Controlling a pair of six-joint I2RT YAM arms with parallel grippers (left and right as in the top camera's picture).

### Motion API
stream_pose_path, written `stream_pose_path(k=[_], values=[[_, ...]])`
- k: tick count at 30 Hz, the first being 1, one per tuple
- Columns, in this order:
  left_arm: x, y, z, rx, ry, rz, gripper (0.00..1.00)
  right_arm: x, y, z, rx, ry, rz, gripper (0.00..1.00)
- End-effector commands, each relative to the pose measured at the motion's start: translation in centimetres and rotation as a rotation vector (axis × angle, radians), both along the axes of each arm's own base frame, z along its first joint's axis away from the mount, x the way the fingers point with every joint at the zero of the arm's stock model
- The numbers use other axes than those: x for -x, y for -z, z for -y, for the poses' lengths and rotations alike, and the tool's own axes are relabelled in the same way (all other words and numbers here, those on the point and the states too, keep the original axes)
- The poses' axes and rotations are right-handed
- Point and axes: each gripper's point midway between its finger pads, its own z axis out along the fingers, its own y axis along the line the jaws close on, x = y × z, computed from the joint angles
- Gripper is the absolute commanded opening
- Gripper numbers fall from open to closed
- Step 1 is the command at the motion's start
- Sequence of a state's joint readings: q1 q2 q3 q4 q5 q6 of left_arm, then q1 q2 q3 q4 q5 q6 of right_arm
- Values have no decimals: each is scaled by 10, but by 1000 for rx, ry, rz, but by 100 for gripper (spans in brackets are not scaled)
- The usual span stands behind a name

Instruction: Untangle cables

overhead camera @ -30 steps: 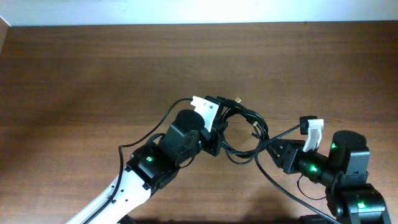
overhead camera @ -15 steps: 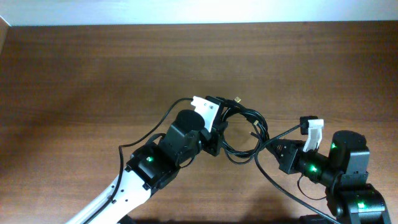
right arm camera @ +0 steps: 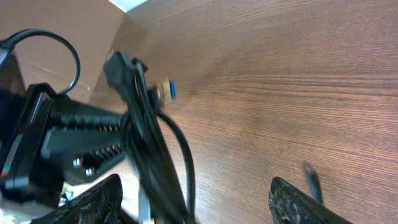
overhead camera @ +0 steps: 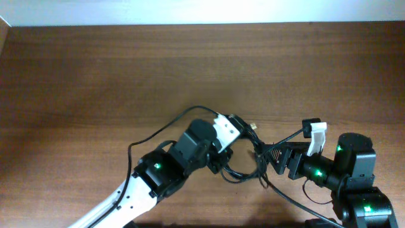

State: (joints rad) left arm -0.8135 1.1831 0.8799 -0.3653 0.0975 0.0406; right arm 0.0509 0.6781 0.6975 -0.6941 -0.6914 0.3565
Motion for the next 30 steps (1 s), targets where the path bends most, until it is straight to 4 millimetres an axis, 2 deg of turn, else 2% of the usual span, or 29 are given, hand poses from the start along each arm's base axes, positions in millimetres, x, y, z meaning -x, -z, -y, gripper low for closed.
stream_pose_path(k=[1,9,14,24,30], values=[[12,-14,15,-33,145,112,0,0,-7,-1,-1,-19,27,74],[14,-17,19,-25,166,129,0,0,-7,-1,-1,-19,27,74],[30,-22,34,-3,286,162,0,-1,-7,0,5,-14,29,74],[38,-31,45,33,342,194,0,-2,-6,1,14,-9,32,75],[40,-44,54,89,366,229,0,-5,5,12,69,57,3,75]])
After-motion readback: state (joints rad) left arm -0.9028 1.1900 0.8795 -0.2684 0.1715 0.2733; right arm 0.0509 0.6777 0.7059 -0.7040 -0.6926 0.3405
